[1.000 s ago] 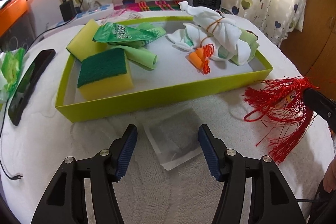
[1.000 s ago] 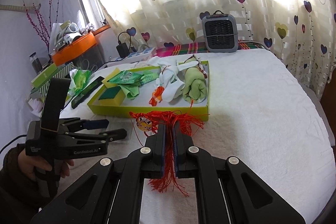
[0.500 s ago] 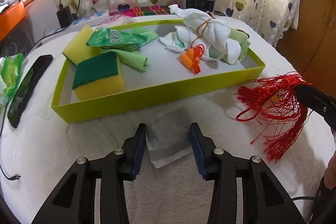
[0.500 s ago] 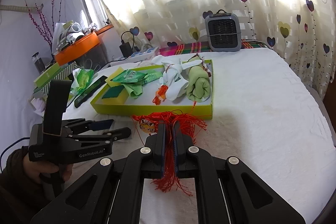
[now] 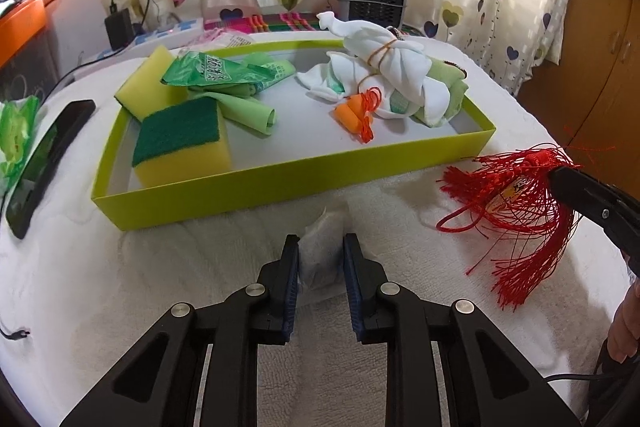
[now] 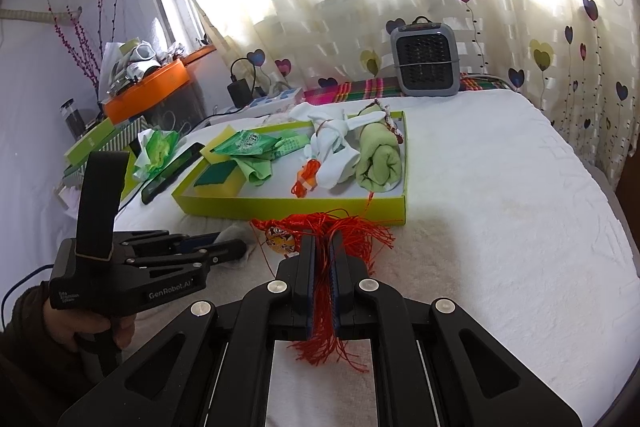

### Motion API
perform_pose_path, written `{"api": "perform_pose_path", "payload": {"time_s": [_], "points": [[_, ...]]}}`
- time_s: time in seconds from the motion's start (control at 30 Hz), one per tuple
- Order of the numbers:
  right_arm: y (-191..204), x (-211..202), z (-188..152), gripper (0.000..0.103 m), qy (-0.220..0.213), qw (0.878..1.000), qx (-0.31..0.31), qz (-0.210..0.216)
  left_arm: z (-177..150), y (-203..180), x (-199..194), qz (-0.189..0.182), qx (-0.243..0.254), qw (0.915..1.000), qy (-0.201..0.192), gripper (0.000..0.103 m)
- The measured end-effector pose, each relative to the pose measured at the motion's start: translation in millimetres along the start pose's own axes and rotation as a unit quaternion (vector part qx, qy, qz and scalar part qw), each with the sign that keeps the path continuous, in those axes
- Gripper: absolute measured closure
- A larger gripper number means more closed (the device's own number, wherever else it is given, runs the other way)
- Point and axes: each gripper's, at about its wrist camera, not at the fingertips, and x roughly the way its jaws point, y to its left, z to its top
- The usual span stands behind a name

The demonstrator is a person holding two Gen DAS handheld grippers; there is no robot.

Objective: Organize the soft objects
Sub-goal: 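Carry the grey sachet and red tassel over the box with the left and right tools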

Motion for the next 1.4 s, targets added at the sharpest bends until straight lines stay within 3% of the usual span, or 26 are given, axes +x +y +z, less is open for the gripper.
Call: {"api": "perform_pose_path", "payload": {"time_s": [0.5,1.4], "points": [[-1,0,-1,0.097,-0.002,1.0,0.003,0.0,-1,4,-4,-0.007,-0.008,0.9999,-0.003,0.086],[12,-16,14,0.097,-0.037,0.999,-0.011,-0.001,8,5,-47,-0.019,-0.008,0.9985,-0.05,0.086]]}}
